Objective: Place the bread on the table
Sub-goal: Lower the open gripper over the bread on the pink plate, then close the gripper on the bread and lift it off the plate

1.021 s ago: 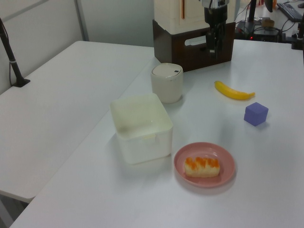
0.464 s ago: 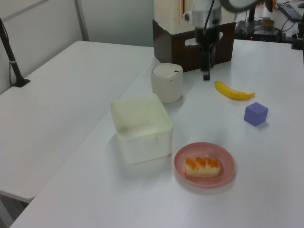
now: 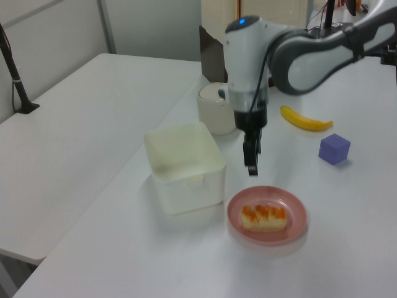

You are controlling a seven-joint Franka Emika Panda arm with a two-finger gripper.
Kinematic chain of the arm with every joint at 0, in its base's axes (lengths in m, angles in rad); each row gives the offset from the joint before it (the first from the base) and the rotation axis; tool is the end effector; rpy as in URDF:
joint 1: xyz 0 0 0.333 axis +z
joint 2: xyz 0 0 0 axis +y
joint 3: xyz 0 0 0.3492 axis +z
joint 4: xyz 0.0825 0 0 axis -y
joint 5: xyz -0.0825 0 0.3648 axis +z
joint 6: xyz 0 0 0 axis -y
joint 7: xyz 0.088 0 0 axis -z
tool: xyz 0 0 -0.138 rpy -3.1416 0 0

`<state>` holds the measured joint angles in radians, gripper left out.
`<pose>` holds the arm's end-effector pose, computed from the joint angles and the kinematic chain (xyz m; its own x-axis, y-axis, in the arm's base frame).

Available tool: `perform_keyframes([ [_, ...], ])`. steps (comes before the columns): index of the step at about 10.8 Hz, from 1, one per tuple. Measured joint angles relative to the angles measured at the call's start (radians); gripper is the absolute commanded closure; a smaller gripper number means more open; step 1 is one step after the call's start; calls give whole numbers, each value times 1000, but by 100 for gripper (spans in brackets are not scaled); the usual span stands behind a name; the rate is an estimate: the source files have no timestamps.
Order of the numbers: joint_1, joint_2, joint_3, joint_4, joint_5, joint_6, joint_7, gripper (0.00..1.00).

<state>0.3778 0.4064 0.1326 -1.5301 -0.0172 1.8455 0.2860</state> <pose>0.5814 0.3098 0.4242 0.9712 0.2191 -0.0940 0.2191 -0.9756 -0.0101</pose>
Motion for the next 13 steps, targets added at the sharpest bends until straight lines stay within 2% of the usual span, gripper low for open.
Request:
perform_keyframes([
  [3,113,55,-1,-1,-11,29,82,0],
  [5,153,96,-2,0,-36,53,120,0],
  [7,152,119,-11,0,-52,61,122,16],
  [9,146,133,-17,0,-67,79,122,47],
  [11,148,136,-18,0,-75,79,122,69],
  [12,148,135,-18,2,-76,79,122,74],
  [13,147,131,-18,7,-76,79,122,75],
])
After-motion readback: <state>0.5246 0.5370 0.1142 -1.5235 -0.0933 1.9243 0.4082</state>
